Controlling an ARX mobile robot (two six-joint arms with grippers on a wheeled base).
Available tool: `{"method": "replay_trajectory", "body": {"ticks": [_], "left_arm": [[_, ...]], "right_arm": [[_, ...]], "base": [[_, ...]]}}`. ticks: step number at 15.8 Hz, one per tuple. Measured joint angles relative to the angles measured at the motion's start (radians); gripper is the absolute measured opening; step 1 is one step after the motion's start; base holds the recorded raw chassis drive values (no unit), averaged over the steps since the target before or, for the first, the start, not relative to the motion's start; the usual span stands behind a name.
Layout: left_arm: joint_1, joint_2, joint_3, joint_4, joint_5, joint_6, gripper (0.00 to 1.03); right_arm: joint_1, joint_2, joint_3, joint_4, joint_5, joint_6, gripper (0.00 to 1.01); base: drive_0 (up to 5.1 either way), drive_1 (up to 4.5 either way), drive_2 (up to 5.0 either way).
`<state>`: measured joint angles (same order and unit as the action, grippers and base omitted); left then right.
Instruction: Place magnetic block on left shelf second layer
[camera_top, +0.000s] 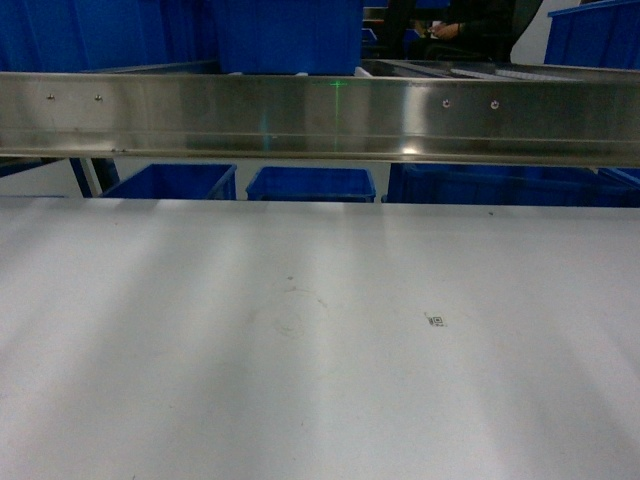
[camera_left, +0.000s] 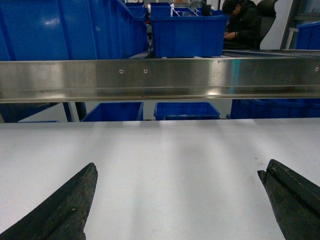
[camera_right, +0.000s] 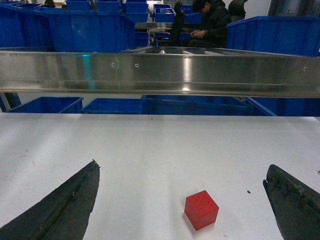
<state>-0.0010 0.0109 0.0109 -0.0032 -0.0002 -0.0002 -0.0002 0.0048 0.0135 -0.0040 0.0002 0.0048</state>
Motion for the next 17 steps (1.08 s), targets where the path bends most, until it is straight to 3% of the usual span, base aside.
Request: {"method": "replay_trajectory", "body": {"ticks": [17], "left_arm": [[0.0, 0.0, 0.0, 0.0, 0.0, 0.0, 0.98]], "right_arm": [[0.0, 0.0, 0.0, 0.0, 0.0, 0.0, 0.98]], "base": [[0.0, 0.0, 0.0]]}}
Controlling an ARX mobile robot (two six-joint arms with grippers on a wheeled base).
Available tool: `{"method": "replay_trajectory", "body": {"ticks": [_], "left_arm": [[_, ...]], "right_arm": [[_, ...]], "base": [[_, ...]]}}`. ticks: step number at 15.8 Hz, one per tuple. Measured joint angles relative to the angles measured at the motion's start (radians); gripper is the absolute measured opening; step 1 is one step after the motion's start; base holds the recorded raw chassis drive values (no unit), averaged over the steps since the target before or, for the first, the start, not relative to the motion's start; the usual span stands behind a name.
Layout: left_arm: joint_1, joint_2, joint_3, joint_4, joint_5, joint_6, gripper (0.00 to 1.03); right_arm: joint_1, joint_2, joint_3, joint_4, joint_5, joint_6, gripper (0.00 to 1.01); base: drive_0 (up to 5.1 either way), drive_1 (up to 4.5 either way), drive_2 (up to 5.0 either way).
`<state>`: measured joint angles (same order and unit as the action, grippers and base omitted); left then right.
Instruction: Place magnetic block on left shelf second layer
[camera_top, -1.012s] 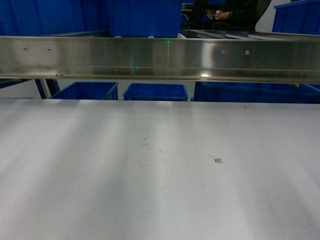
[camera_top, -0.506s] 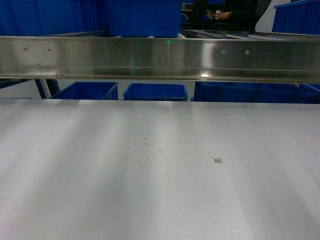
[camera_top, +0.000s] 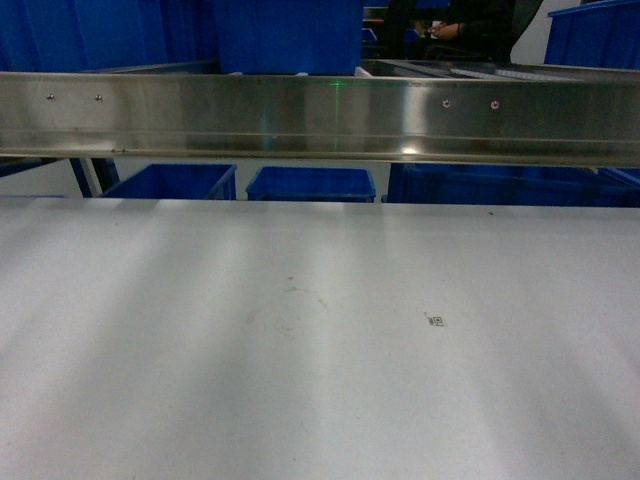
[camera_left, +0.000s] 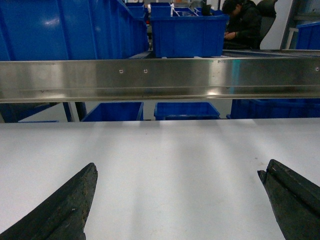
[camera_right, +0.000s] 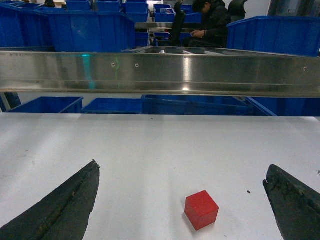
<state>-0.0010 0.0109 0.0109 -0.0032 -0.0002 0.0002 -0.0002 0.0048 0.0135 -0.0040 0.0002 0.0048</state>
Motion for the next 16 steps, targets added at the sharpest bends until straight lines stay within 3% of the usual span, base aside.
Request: {"method": "replay_trajectory", "body": {"ticks": [16], "left_arm": [[0.0, 0.0, 0.0, 0.0, 0.0, 0.0, 0.98]], "right_arm": [[0.0, 0.0, 0.0, 0.0, 0.0, 0.0, 0.98]], "base": [[0.0, 0.0, 0.0]]}}
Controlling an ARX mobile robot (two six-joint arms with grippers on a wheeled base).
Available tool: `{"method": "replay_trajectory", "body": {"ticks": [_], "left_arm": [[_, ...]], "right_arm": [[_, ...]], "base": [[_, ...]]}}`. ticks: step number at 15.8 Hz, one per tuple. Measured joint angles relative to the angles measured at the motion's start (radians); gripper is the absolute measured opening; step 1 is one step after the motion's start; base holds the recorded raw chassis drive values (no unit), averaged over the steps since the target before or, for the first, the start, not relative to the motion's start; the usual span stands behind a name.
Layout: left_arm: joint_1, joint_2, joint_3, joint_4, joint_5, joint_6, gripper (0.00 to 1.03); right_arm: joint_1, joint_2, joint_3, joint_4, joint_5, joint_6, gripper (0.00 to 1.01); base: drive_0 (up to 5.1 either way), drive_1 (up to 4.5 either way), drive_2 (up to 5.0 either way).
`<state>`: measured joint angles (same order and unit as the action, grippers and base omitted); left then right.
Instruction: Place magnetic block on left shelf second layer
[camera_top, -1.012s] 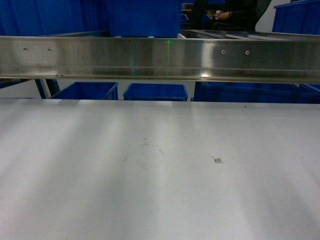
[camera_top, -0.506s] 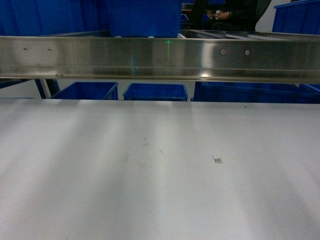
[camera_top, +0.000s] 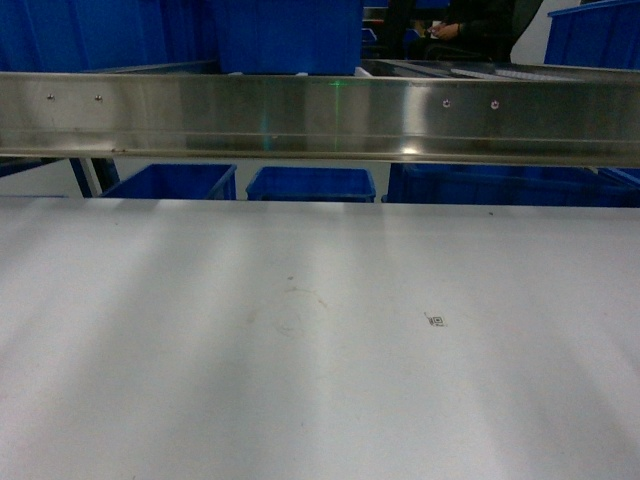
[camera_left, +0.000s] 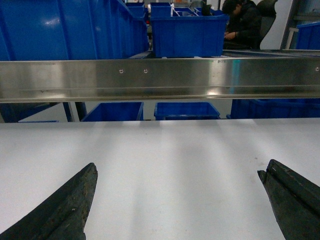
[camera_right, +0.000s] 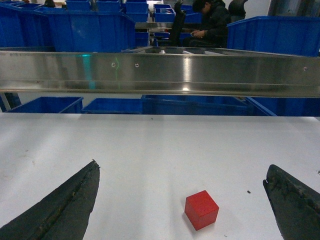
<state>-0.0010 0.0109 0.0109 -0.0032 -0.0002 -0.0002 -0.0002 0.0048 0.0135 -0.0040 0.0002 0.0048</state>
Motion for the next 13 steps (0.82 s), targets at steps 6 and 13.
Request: {"method": "replay_trajectory", "body": {"ticks": [6, 13], "left_arm": [[0.0, 0.0, 0.0, 0.0, 0.0, 0.0, 0.98], [0.0, 0.0, 0.0, 0.0, 0.0, 0.0, 0.98]], "right_arm": [[-0.052, 0.047, 0.0, 0.008, -0.088, 0.018, 0.98], [-0.254, 1.402, 0.356, 0.733, -0.245, -0.106, 0.98]], "base": [[0.0, 0.0, 0.0], [0.0, 0.0, 0.0]]}}
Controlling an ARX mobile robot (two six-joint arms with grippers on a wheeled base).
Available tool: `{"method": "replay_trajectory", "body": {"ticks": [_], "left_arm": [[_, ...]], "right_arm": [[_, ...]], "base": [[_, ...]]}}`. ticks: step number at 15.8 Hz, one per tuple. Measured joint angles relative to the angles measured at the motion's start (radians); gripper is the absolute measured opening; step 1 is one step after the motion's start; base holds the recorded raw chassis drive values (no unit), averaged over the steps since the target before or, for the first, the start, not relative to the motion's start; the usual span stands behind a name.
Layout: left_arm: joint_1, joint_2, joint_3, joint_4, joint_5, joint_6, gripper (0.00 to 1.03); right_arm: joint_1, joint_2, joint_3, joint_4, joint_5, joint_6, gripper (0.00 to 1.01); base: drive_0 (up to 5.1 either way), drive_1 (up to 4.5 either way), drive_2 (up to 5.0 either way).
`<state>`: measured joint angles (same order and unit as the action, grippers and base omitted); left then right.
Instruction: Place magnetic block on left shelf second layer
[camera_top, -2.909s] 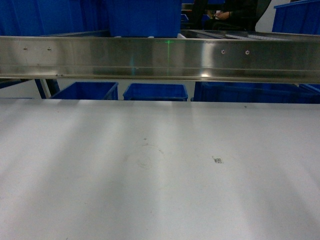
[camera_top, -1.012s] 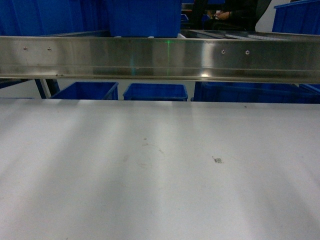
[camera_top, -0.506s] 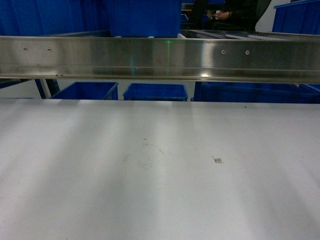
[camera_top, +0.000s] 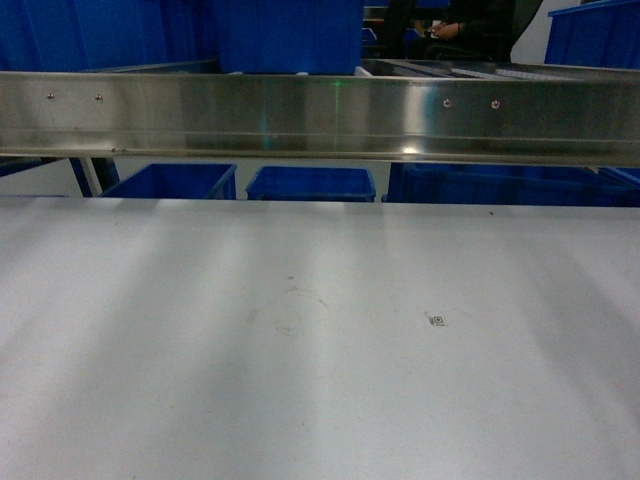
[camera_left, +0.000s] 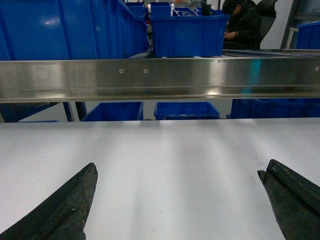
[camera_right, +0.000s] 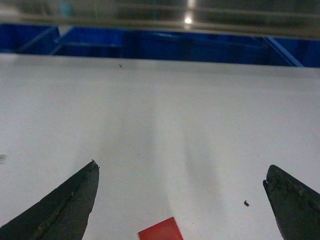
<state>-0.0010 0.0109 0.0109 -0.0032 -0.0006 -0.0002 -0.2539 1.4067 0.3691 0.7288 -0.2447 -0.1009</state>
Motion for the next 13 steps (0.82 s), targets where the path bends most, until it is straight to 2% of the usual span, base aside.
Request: {"method": "replay_trajectory", "body": {"ticks": [2, 4, 5, 6, 8, 11, 13], "left_arm": [[0.0, 0.0, 0.0, 0.0, 0.0, 0.0, 0.98], [0.0, 0.0, 0.0, 0.0, 0.0, 0.0, 0.98], [0.0, 0.0, 0.0, 0.0, 0.0, 0.0, 0.98], [0.0, 0.0, 0.0, 0.0, 0.0, 0.0, 0.98], [0.0, 0.0, 0.0, 0.0, 0.0, 0.0, 0.98], [0.0, 0.0, 0.0, 0.0, 0.0, 0.0, 0.98], [0.0, 0.0, 0.0, 0.0, 0.0, 0.0, 0.98]], "right_arm": [[0.013, 0.215, 0.085, 0.052, 0.079, -0.086, 0.98], [0.018, 0.36, 0.164, 0.061, 0.091, -0.13, 0.98], [0.019, 0.398, 0.171, 0.065, 0.085, -0.137, 0.98], [0.018, 0.412, 0.17, 0.054, 0.07, -0.136, 0.98], [0.017, 0.378, 0.148, 0.06, 0.031, -0.102, 0.98], [0.009, 0.385, 0.114, 0.063, 0.008, -0.074, 0.98], [0.004, 0.429, 0.09, 0.1, -0.003, -0.071, 0.98]], "base": [[0.0, 0.0, 0.0], [0.0, 0.0, 0.0], [0.0, 0.0, 0.0], [0.0, 0.0, 0.0], [0.0, 0.0, 0.0], [0.0, 0.0, 0.0], [0.0, 0.0, 0.0]]}}
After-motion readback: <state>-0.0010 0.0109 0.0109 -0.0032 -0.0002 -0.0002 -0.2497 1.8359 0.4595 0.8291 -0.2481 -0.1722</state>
